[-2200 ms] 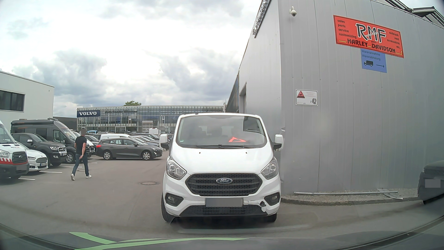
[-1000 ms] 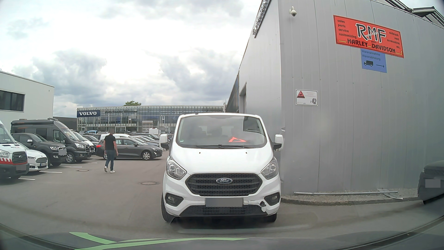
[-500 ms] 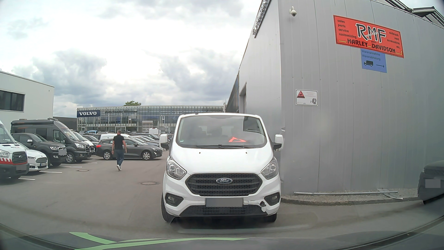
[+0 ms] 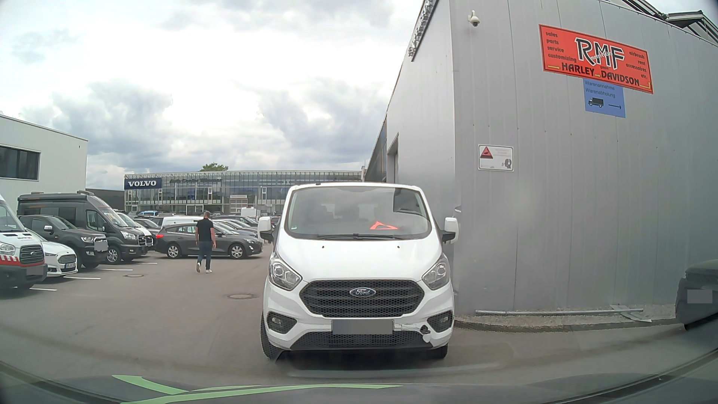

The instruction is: Follow the waypoints while adhering to traffic rules and regulations

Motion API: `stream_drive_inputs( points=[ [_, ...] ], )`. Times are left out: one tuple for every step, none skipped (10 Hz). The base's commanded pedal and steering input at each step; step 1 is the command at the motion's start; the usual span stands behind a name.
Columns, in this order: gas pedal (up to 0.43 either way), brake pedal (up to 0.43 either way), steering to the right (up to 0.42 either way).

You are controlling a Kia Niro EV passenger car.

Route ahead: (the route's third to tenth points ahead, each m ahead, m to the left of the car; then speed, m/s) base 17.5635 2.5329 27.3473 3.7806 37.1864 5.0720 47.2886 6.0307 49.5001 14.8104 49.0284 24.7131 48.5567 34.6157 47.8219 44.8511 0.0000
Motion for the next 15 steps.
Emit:
stream_drive_inputs(
  points=[
    [0.000, 0.409, -0.462],
    [0.000, 0.409, -0.462],
    [0.000, 0.409, -0.462],
    [0.000, 0.409, -0.462],
    [0.000, 0.409, -0.462],
    [0.000, 0.409, -0.462],
    [0.000, 0.409, -0.463],
    [0.000, 0.409, -0.462],
    [0.000, 0.409, -0.462],
    [0.000, 0.409, -0.462],
    [0.000, 0.409, -0.462],
    [0.000, 0.409, -0.462],
    [0.000, 0.409, -0.462],
    [0.000, 0.409, -0.462],
    [0.000, 0.415, -0.462]
  ],
)
